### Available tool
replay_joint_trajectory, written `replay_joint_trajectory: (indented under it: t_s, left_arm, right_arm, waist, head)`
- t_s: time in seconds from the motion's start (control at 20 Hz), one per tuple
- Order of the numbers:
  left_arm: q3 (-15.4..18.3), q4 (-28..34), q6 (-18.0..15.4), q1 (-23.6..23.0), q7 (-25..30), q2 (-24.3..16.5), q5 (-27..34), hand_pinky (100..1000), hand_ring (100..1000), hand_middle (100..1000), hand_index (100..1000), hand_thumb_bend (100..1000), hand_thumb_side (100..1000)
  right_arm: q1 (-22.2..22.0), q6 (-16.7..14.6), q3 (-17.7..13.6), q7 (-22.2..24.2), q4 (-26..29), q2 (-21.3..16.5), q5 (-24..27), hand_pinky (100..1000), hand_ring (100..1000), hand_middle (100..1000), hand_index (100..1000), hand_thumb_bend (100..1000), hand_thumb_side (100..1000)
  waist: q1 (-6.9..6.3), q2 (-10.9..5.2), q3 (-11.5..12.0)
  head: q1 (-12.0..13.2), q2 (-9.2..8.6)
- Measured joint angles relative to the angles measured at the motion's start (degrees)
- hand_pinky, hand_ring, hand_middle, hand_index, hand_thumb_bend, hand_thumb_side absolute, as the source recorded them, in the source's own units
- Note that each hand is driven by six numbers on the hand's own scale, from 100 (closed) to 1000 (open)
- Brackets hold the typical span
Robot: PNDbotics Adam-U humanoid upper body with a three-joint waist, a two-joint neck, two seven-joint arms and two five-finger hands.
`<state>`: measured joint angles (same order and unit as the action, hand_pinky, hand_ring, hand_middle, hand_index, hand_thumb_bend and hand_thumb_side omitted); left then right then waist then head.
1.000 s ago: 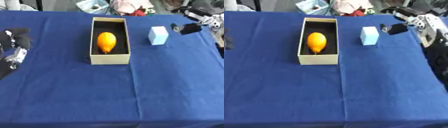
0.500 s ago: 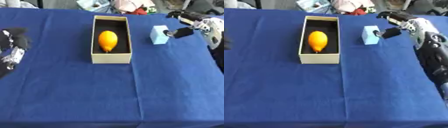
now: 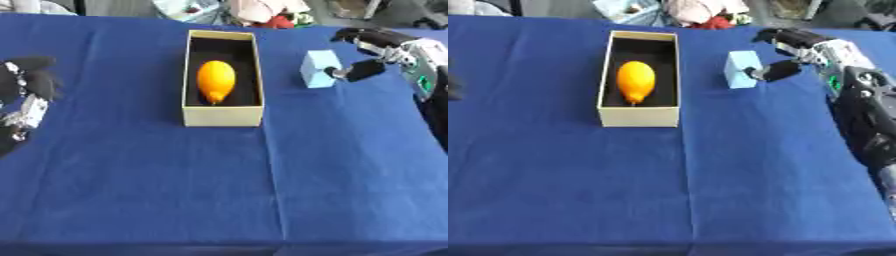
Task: Pick up objects on the table and place them in the box.
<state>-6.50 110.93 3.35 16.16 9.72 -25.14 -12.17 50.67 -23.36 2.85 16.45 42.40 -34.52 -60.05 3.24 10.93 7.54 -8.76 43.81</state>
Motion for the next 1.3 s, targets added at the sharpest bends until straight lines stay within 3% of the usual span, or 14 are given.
replay_joint_trajectory:
  t_s: [0.65, 1.15, 1.3]
  left_arm:
    - [0.0, 0.0, -0.3, 0.0, 0.6, 0.5, -0.1, 677, 595, 605, 848, 120, 739]
    - [-0.4, 0.0, -0.8, 0.0, 1.4, 0.5, -0.2, 686, 598, 604, 850, 100, 752]
    - [-0.4, 0.0, -1.0, 0.0, 1.5, 0.6, -0.2, 688, 599, 605, 851, 100, 755]
  right_arm:
    - [0.3, 0.5, -0.4, -0.2, -1.9, 1.1, -2.8, 885, 1000, 1000, 1000, 267, 718]
    - [1.8, 2.3, -2.2, -2.0, -4.3, 1.7, -3.4, 882, 1000, 998, 1000, 223, 686]
    - [2.0, 2.6, -2.3, -2.2, -4.6, 1.8, -3.4, 865, 976, 958, 1000, 198, 647]
  waist:
    - [-0.34, 0.43, 0.3]
    - [-0.69, 1.1, 1.0]
    - [-0.72, 1.24, 1.0]
  head:
    - [-0.2, 0.0]
    - [-1.1, 0.0]
    - [-1.3, 0.0]
